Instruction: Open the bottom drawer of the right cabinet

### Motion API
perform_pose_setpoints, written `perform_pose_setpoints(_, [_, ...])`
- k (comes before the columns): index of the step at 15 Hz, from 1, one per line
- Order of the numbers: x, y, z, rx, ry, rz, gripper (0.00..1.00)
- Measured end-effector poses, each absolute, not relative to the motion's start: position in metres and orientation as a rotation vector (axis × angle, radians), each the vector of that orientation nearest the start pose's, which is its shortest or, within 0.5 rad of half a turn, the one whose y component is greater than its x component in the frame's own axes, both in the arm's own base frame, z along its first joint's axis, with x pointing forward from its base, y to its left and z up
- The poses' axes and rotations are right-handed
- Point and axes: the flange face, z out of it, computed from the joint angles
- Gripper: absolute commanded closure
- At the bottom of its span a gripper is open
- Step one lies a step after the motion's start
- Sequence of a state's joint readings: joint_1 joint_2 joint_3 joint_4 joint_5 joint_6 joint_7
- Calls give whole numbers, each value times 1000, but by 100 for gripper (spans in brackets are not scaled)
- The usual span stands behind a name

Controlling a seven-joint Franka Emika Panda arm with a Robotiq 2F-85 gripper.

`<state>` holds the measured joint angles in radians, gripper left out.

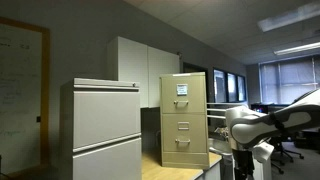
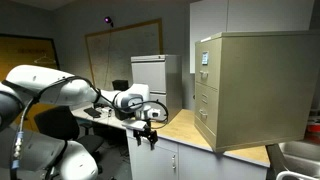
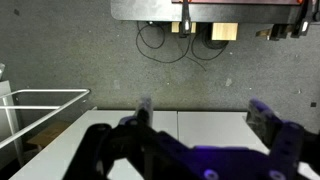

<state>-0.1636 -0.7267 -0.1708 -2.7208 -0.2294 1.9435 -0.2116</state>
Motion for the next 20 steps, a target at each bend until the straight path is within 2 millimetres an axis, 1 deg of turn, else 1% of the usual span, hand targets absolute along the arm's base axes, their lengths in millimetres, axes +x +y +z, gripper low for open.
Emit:
perform_pose_setpoints(9, [299, -118, 427, -3214, -12, 111, 0])
perform_pose_setpoints(10, [301, -120, 427, -3208, 5, 79, 0])
perform_pose_setpoints(12, [311, -129, 430, -3166, 83, -54, 0])
perform_pose_setpoints(14, [328, -146, 434, -3100, 198, -203, 0])
perform_pose_setpoints(16, [354, -167, 441, -3021, 331, -324, 0])
perform_pose_setpoints(18, [385, -187, 446, -2935, 463, -413, 0])
perform_pose_setpoints(20, [419, -202, 447, -2832, 595, -482, 0])
